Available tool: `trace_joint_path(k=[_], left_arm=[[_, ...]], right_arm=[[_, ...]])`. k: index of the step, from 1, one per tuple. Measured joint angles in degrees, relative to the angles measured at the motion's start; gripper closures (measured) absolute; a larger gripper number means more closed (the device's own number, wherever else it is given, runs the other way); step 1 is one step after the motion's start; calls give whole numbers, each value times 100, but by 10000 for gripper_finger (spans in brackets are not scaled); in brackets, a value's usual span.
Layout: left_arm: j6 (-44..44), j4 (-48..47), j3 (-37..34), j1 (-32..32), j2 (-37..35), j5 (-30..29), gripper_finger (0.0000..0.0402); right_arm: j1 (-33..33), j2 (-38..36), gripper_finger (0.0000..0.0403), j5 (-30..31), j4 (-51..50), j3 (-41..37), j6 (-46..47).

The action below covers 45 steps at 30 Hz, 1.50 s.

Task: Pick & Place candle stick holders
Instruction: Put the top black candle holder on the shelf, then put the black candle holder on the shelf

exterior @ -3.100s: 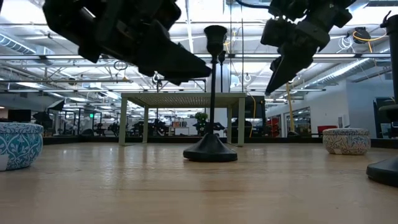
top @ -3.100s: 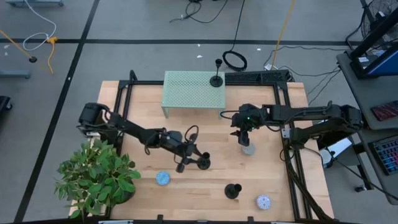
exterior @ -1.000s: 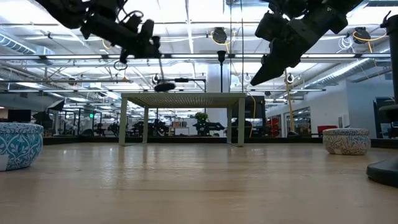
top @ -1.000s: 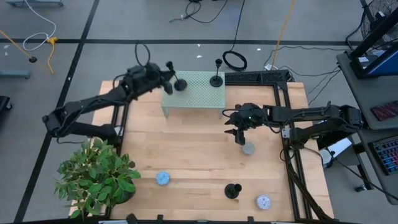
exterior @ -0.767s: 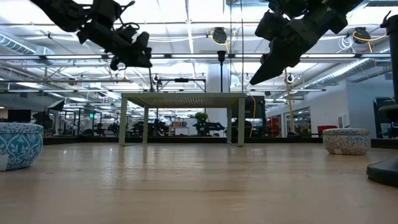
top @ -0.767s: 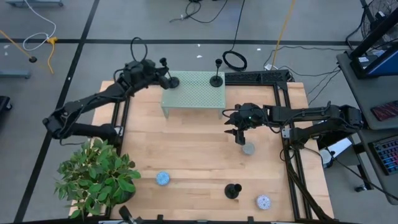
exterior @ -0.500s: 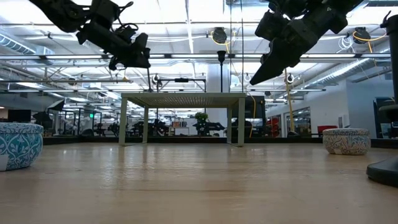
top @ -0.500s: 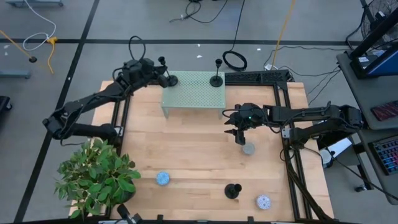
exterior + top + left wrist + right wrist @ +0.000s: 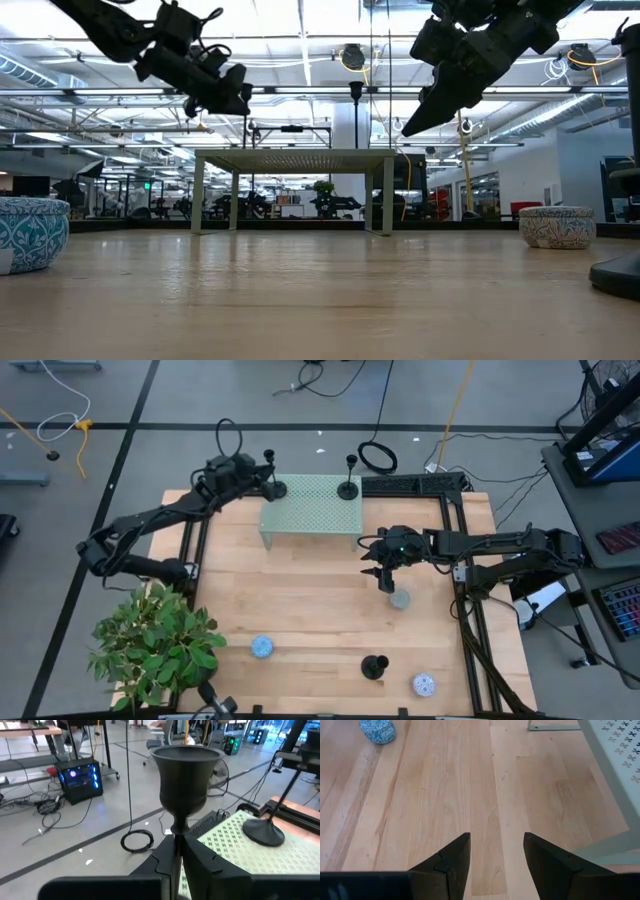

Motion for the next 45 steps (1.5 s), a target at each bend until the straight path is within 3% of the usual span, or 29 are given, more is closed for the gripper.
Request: trace_joint_path(k=[13,16,19,27,40,45], left_arm=[[152,-192,-4,-15,27,-6,356],[248,-223,-4,-22,27,-7,355],[385,-284,-4,-22,27,-7,355],[494,-392,-4,-22,27,-11,351],[531,-473,-9,-25,-30,-36,212],[641,-874,-11,-128,-341,-27,191]], right_arm=[[23,0,227,-20,-4,0,0],[103,0,225,-22,-53,0,-352],[198,-2,217,-27,-197,0,-887],[512,-7,177,-45,-383,0,-1015],[1244,-9,157,-113,-1103,0,-1010],[1422,-9,168,-1251,-1475,0,-878]])
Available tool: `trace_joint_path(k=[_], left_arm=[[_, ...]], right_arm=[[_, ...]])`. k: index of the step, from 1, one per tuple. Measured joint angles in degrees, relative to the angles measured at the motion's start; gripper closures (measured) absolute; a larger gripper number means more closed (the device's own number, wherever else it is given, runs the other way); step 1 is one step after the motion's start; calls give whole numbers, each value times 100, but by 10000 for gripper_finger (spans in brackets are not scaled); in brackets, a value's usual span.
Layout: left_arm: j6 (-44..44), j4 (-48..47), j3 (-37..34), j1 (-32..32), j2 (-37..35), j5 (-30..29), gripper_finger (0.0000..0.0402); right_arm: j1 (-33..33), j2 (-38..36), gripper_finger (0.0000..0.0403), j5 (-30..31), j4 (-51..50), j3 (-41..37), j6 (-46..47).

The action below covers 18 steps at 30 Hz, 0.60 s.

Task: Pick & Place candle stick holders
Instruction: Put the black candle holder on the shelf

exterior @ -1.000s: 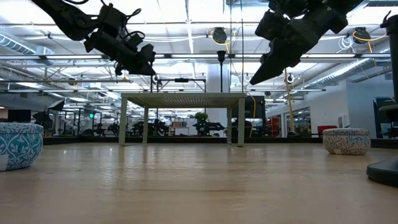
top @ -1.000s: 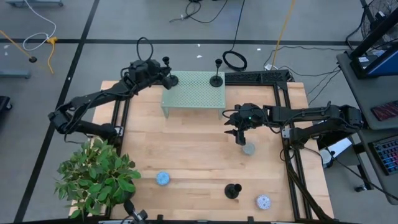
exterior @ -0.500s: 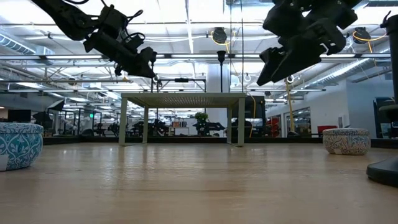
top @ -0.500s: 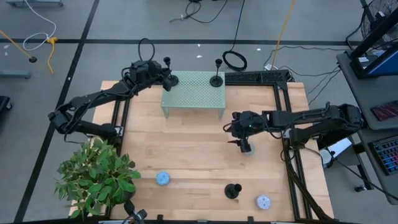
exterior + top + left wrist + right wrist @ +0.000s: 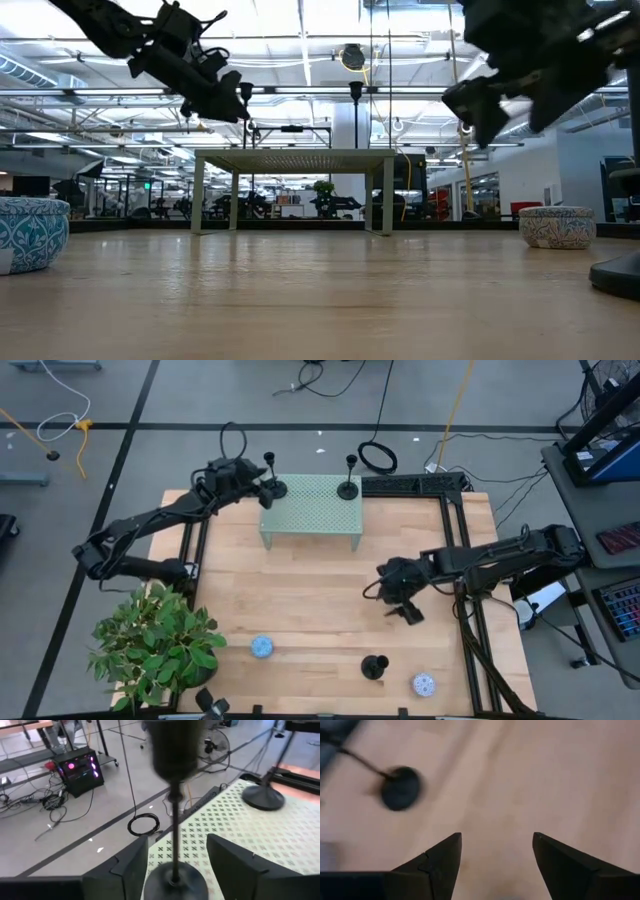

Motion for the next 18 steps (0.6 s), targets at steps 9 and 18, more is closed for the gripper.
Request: trace_joint_path(k=[9,18], left_arm=[[8,-905,0,-366,-895,5,190],[-30,-1282,0,-729,-1404,11,190]], right_arm=[[765,-6,183,-1481,1383,-719,-138],[1371,507,181,-1181,6016,-2173,765]])
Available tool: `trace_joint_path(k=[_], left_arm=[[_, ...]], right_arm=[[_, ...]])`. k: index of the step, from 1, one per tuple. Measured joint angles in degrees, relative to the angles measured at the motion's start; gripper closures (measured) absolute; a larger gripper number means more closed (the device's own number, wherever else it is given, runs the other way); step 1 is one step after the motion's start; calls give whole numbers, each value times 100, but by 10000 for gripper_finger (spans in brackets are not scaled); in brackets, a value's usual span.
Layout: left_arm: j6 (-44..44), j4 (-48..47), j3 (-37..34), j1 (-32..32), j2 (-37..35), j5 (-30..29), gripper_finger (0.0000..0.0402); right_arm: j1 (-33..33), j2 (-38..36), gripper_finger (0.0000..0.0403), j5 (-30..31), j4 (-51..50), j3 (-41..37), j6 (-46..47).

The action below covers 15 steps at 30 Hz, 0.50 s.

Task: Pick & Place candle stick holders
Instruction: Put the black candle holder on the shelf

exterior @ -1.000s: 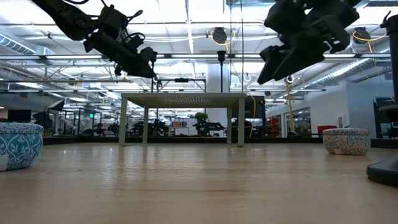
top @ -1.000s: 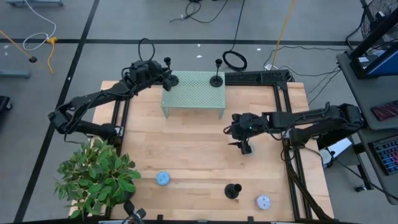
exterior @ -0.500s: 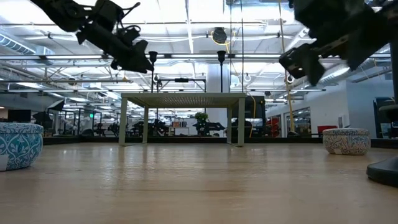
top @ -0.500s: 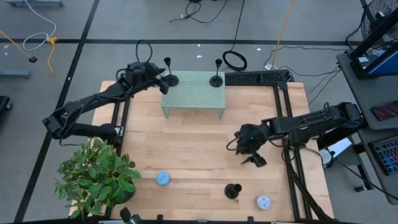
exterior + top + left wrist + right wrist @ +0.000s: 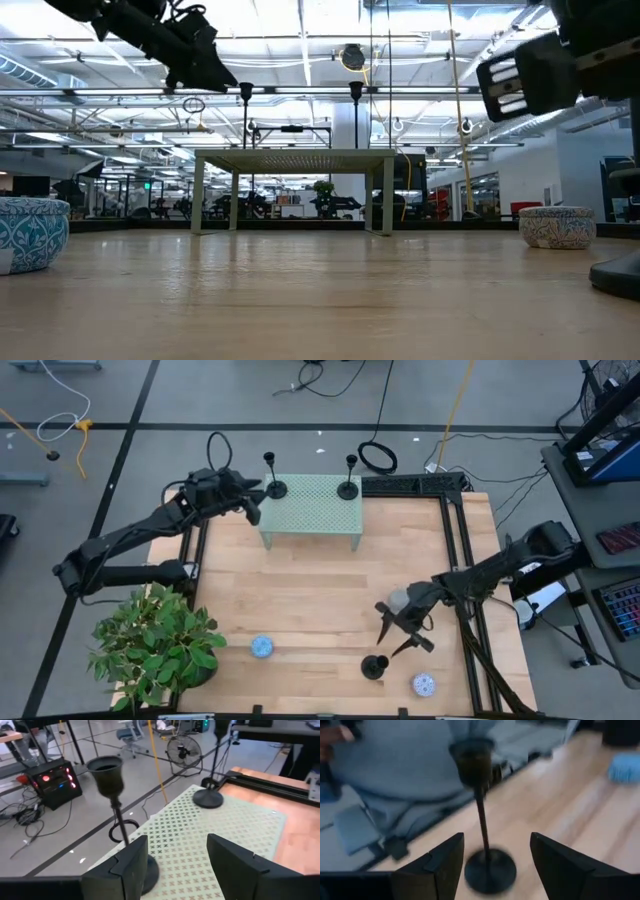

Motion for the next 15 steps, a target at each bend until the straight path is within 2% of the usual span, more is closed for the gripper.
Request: trace_joint_path(k=[4,9,15], left_arm=[[-8,-39,0,-179,-31,1,190],[-7,-39,0,-370,-29,10,190],[42,-37,0,-518,-29,5,190]], right_arm=[[179,681,181,-12,517,91,8],[335,1493,181,-8,679,496,-25],[350,1837,193,5,1032,670,-119]])
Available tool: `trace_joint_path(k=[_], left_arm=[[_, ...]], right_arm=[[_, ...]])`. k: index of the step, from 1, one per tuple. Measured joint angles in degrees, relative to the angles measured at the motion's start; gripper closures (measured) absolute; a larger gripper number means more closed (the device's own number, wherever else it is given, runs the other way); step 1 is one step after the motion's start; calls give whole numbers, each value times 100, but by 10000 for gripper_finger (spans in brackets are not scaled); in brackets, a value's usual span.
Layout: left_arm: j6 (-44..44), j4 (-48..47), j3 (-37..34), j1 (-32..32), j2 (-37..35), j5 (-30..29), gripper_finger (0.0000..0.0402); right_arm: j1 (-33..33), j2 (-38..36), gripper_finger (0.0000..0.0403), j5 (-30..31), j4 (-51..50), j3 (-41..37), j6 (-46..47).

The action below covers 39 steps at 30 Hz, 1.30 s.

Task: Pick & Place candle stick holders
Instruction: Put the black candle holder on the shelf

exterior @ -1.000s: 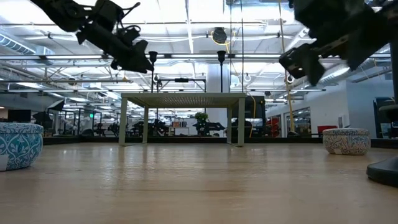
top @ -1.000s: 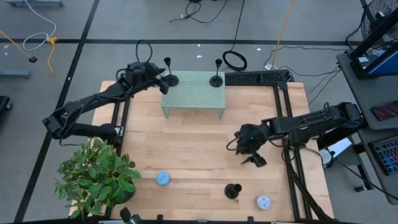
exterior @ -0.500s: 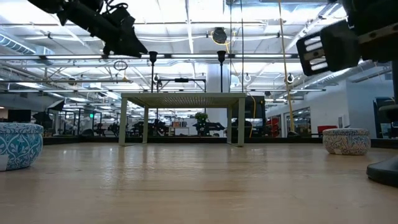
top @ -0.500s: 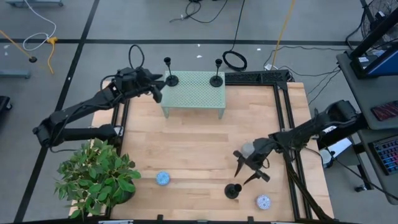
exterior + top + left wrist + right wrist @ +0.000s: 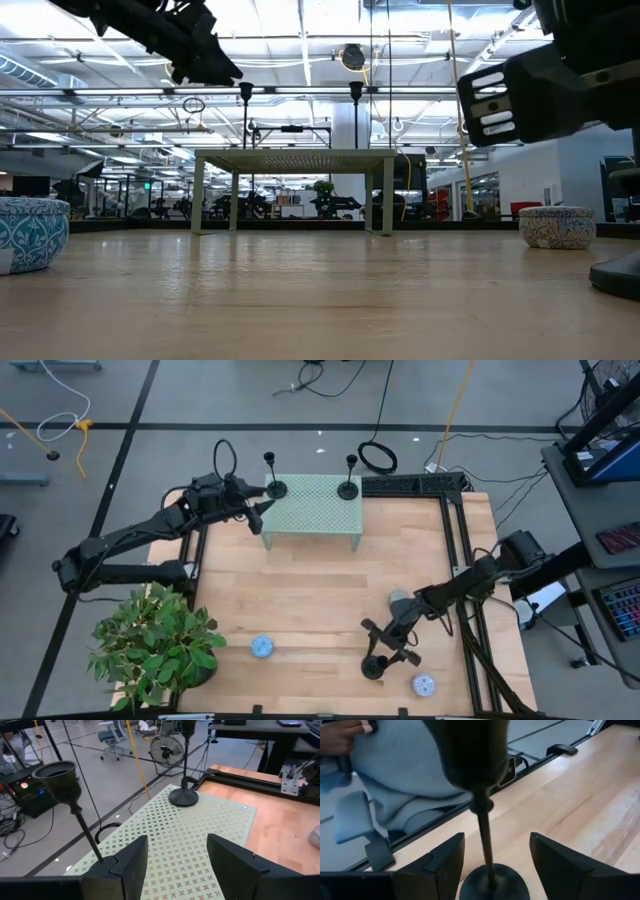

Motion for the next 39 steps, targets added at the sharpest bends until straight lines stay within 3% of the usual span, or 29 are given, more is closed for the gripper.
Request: trace_joint_path(k=[4,12,20,24,26,31,39], left_arm=[[129,-8,0,-73,2,-3,190],[147,-1,0,-160,2,-5,190],[180,7,0,-290,2,-9,190],[180,16,0,-382,2,-7,190],[180,16,0,-432,2,-5,190],[350,20,0,-535,2,-4,190],[398,22,0,-709,2,-4,190]], right_arm=[[0,65,237,34,267,21,134],[-6,73,388,17,251,21,120],[-437,75,393,1267,1087,18,-49],[-947,71,392,2039,1970,117,370],[-1195,71,390,2135,2024,322,542],[-1658,71,391,2290,1268,1259,241],[-2465,71,391,3873,-606,3047,-88]])
